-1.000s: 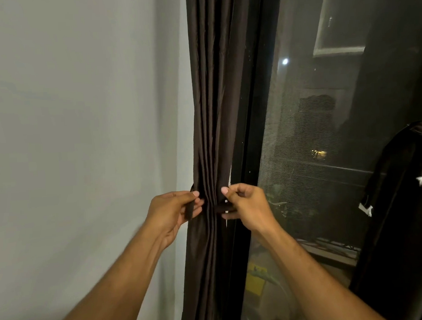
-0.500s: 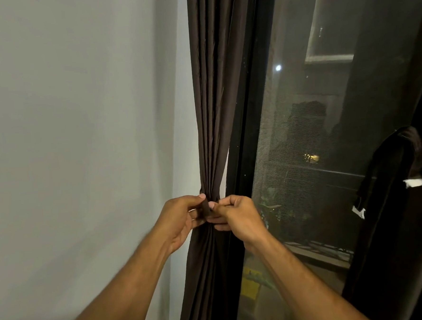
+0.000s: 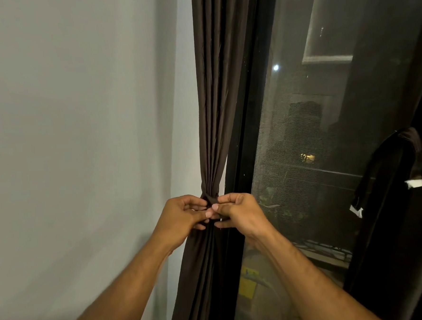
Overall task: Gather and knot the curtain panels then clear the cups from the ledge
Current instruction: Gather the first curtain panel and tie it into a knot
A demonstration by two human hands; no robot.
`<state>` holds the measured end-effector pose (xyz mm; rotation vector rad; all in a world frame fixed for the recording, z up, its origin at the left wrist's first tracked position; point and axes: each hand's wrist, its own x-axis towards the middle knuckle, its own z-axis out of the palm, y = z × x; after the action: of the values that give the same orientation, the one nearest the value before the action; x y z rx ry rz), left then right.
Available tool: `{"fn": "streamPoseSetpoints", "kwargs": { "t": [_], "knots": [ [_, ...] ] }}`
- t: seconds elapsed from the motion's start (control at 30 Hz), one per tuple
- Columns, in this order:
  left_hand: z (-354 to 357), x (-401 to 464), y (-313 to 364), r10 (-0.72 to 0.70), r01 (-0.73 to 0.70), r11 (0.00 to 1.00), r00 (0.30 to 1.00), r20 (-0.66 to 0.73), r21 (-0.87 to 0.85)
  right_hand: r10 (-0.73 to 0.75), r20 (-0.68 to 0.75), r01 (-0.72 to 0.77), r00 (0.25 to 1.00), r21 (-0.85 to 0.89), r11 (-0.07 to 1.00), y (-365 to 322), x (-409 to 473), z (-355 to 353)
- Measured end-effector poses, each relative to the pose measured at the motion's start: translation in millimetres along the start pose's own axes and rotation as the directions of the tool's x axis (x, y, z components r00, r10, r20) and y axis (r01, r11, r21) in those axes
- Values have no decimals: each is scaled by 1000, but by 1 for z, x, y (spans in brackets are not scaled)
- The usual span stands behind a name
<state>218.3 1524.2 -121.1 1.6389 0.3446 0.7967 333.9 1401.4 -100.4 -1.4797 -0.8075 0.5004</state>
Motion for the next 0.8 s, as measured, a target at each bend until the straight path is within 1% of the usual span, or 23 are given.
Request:
{"fn": "streamPoseSetpoints", "kwargs": {
  "t": [0.1,0.17,0.23,0.3,0.4,0.5,0.57,0.63,0.7,0.8],
  "knots": [
    [-3,3,0,-18,15,998,999,44,60,-26,2,26,1000,-67,997,3,0,-1],
    [-7,6,0,-19,12,994,997,68,108,-43,-37,38,998,-122,992,2,-2,1],
    [-10,9,1,1,-12,985,998,66,173,-58,-74,46,996,-156,987,3,-6,6],
    [-11,11,2,2,-14,979,998,60,203,-67,-51,57,996,-177,983,6,-11,13],
    [-11,14,3,-34,24,987,998,59,158,-83,-13,78,996,-220,972,13,-13,21],
    [-12,16,3,-71,69,997,996,52,27,-130,-37,113,991,-293,949,17,-8,26],
    [-12,16,4,-105,109,992,993,58,-67,-122,-71,97,990,-284,954,16,-4,28],
    [-13,18,5,-114,120,988,991,69,-95,-89,-109,58,990,-260,964,13,-3,28],
    [-14,19,7,-93,93,996,994,64,-6,-50,-156,17,987,-202,979,6,-3,28],
    [-17,22,9,-78,73,995,993,85,66,20,-187,-28,982,-43,999,-4,-3,28]
  ]
}}
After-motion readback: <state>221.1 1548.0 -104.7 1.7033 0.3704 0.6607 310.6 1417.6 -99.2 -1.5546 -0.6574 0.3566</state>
